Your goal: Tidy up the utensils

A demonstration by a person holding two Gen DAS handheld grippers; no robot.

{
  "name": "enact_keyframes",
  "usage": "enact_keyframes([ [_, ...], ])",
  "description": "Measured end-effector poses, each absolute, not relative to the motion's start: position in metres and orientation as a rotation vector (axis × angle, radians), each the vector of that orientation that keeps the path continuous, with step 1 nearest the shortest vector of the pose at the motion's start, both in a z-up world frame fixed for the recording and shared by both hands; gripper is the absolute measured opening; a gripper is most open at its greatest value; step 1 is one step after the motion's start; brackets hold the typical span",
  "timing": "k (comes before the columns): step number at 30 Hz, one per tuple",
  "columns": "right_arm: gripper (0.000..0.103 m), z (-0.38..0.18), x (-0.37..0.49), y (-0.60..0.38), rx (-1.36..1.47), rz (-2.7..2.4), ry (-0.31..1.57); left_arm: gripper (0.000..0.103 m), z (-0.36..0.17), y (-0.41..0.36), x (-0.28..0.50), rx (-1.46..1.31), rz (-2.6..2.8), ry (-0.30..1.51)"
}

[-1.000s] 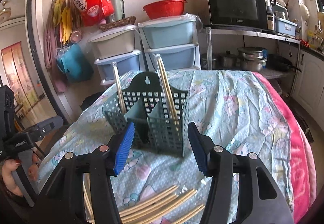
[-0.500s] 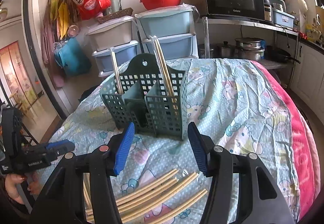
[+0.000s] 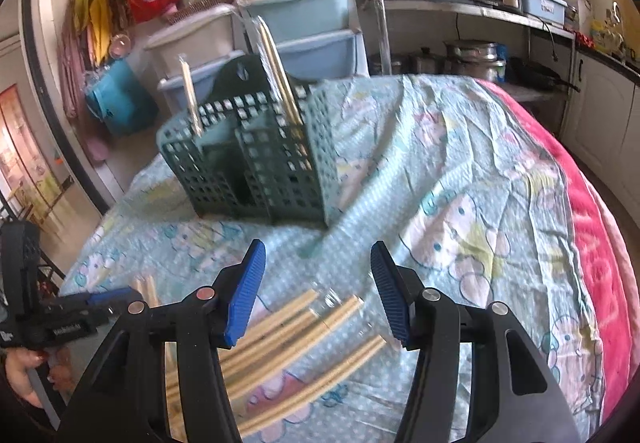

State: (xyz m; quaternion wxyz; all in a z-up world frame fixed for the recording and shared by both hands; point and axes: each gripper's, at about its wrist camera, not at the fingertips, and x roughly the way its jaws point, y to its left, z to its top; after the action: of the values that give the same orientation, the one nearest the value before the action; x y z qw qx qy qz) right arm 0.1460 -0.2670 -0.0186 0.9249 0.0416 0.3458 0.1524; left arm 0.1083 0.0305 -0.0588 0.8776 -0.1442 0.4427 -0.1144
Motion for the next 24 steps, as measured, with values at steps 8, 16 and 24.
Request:
enact_keyframes([
  [8,0.053,-0.046,0.157,-0.274,0.078,0.294,0.805,0.021,-0.060,0.026,0.131,-0.276,-0.208,0.938],
  [16,0.053,-0.055,0.162,-0.276,0.085,0.294,0.844,0.016,-0.063,0.024,0.152,-0.268,-0.207,0.969],
  [24,0.048,-0.065,0.179,-0.285,0.149,0.294,0.902,0.012,-0.062,0.034,0.168,-0.333,-0.231,0.986],
])
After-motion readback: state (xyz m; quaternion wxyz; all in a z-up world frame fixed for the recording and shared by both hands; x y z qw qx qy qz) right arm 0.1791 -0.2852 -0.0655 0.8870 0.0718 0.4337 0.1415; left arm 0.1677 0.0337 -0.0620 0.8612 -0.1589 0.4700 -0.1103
